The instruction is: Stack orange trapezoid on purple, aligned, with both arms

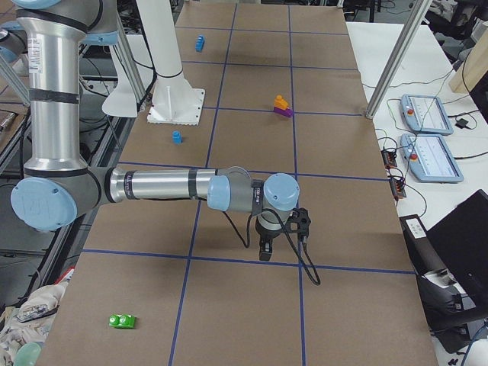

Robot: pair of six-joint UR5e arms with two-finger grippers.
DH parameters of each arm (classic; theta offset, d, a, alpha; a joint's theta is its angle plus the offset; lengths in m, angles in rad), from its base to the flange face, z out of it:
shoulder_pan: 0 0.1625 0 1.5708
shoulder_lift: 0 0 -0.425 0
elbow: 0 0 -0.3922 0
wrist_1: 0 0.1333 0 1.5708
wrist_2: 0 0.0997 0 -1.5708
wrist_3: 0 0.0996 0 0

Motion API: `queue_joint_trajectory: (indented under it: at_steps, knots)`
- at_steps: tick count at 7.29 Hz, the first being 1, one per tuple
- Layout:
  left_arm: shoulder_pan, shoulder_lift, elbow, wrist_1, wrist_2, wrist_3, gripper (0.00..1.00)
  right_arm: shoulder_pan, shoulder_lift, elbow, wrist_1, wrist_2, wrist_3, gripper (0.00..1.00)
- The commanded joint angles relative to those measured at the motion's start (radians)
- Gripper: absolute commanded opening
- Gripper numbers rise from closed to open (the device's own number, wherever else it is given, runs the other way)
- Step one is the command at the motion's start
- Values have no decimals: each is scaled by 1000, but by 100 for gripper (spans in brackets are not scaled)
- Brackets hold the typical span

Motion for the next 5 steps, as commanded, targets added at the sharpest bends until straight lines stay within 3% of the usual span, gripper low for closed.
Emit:
queue_joint_trajectory:
  at_steps: [1,5]
  knots:
    - [1,-1,4,-3,4,1,100,14,-1,-4,6,-5,-44,100]
    - [1,1,10,-4,7,3,100,17,4,-3,6,-54,-31,100]
